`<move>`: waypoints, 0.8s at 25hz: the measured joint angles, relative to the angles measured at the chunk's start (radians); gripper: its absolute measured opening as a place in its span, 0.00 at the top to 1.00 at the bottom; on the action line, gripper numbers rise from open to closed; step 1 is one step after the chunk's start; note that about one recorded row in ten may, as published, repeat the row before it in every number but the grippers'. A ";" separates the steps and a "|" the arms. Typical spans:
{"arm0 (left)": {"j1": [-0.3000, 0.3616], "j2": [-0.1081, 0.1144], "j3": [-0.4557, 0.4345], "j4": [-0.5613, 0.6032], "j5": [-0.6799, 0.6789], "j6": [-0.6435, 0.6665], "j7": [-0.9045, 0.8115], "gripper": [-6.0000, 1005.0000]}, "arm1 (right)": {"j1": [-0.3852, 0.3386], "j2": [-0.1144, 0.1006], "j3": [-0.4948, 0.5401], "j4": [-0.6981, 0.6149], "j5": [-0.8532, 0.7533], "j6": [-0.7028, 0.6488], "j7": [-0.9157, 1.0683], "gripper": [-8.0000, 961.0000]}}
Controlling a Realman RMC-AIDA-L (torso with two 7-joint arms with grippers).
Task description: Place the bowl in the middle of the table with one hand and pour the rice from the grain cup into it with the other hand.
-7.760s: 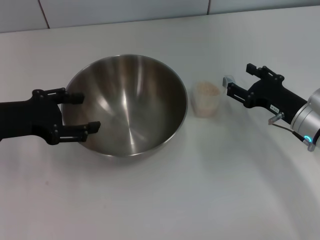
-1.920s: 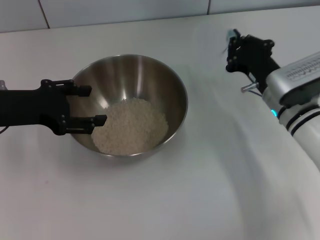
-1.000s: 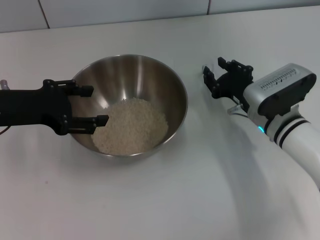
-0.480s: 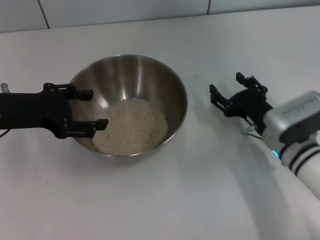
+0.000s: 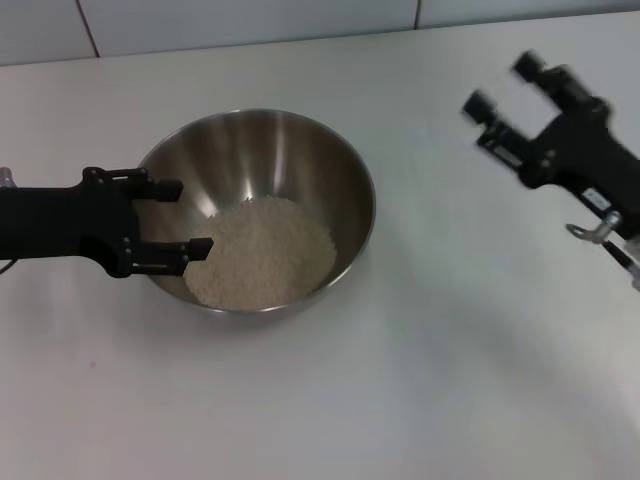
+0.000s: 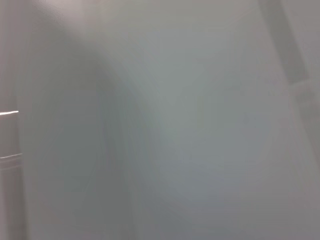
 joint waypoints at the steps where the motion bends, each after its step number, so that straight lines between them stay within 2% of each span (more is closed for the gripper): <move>1: 0.000 0.000 0.000 0.000 0.001 -0.001 0.000 0.18 | 0.039 0.001 -0.048 -0.084 -0.039 -0.009 0.090 0.20; 3: 0.000 0.000 0.000 0.001 0.002 -0.001 -0.001 0.18 | 0.103 0.009 -0.146 -0.243 -0.090 -0.020 0.254 0.20; 4: 0.000 0.001 -0.001 0.002 0.003 -0.002 -0.001 0.18 | 0.150 0.023 -0.278 -0.397 -0.104 -0.020 0.437 0.20; 5: 0.000 0.001 -0.001 0.003 0.003 -0.002 -0.002 0.18 | 0.150 0.023 -0.278 -0.397 -0.104 -0.020 0.437 0.20; 9: -0.005 0.002 -0.002 0.004 0.005 -0.002 -0.003 0.18 | 0.198 0.030 -0.535 -0.621 -0.102 -0.006 0.713 0.20; 15: -0.010 0.003 -0.004 0.006 0.007 -0.002 -0.003 0.18 | 0.209 0.033 -0.854 -0.807 -0.097 0.108 0.949 0.20; 20: -0.013 0.003 -0.001 0.007 0.007 -0.002 -0.006 0.18 | 0.201 0.035 -1.030 -0.876 -0.086 0.184 1.030 0.20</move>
